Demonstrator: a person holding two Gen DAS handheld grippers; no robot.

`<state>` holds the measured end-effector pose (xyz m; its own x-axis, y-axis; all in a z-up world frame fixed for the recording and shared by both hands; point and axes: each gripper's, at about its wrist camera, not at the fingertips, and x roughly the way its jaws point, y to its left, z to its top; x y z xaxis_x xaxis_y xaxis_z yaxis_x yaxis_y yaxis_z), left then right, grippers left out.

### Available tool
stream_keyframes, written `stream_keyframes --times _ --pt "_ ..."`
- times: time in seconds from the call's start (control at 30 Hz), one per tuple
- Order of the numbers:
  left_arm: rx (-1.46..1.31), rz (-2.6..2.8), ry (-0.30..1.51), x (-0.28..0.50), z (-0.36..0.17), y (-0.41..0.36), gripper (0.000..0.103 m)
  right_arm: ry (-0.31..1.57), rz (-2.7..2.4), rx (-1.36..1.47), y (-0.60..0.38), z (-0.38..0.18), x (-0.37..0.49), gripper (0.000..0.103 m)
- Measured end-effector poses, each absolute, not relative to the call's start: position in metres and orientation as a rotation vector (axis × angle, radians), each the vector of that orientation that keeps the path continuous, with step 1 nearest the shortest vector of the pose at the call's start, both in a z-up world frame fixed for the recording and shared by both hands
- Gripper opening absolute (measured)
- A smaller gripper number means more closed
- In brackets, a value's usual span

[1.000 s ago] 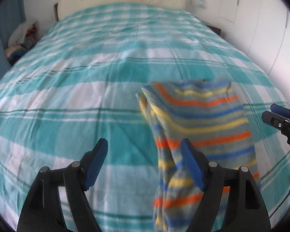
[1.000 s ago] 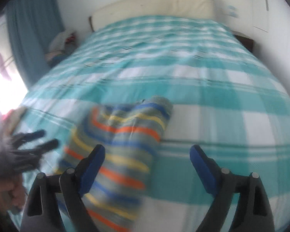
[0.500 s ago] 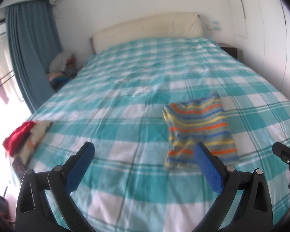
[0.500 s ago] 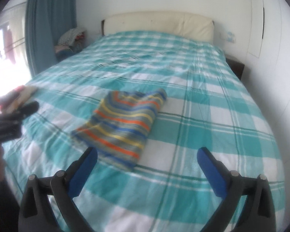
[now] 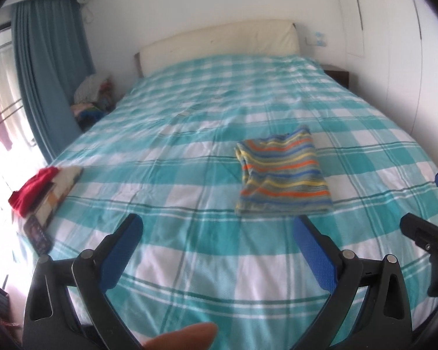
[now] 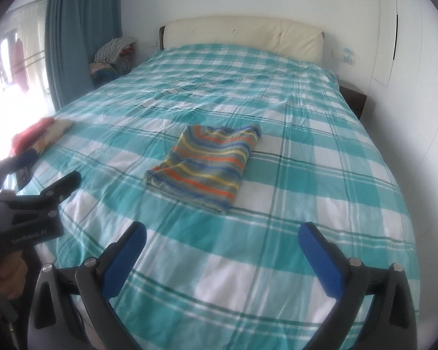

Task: Fold small clothes

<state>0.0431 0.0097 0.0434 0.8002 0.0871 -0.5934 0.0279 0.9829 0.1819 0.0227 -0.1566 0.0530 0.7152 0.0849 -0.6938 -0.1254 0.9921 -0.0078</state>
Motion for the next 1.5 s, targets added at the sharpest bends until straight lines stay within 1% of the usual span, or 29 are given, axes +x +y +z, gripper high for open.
stream_keyframes --times 0.33,0.67,0.97,1.5 --pt "0.144 0.012 0.651 0.029 0.054 0.006 0.103 0.758 0.097 -0.064 -0.156 0.063 0.012 0.102" --pt "0.082 -0.009 0.7 0.024 0.054 0.011 0.103 0.751 0.112 -0.077 -0.148 0.077 0.001 0.102" --pt "0.1 0.01 0.708 0.019 0.061 0.011 0.103 0.758 0.099 -0.087 -0.142 0.088 -0.007 0.102" --pt "0.09 0.02 0.737 0.017 0.064 0.008 0.103 0.746 -0.039 -0.113 -0.144 0.091 -0.007 0.102"
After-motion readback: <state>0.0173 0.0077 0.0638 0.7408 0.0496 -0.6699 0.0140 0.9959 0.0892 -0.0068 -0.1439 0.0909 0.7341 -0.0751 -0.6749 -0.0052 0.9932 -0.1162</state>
